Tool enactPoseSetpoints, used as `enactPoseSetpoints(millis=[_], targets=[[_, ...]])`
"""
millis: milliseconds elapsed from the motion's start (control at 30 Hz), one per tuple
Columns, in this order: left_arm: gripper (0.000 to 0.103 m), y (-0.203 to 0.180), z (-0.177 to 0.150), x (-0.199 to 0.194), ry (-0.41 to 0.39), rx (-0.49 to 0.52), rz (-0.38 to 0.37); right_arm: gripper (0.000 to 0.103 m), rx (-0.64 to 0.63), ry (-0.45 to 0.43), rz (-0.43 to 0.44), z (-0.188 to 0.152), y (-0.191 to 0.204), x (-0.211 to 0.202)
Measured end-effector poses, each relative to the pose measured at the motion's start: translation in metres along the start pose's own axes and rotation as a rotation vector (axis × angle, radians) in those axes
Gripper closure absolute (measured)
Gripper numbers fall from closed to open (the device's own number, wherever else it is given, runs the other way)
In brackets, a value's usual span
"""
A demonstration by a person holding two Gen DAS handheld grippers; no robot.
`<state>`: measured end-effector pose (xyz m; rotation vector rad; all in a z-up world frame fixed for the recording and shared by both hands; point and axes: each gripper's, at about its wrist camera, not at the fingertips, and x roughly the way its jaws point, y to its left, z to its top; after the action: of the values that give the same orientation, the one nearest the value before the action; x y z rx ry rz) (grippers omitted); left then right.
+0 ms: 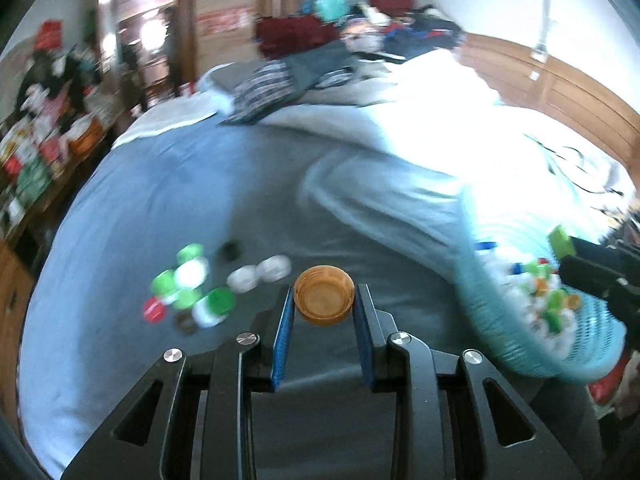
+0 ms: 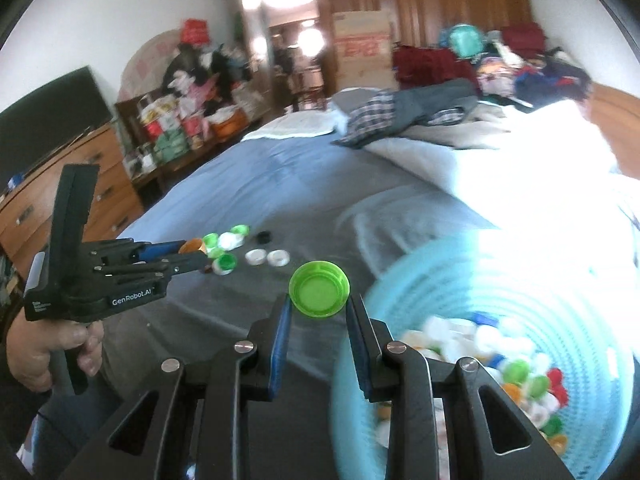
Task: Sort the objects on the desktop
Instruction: 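Carry the orange cap into the basket with the left tool while the right tool drops its green cap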
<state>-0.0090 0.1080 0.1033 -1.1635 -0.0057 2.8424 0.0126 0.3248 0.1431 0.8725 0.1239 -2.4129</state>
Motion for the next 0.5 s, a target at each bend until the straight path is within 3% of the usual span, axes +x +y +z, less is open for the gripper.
enactPoseSetpoints(millis=[500], targets=[[0.078,-0.159,0.044,0.016,-0.003,0.231,-0.195,0.072,0.172,-0.055,-0.175,-0.021,-0.104,-0.071]])
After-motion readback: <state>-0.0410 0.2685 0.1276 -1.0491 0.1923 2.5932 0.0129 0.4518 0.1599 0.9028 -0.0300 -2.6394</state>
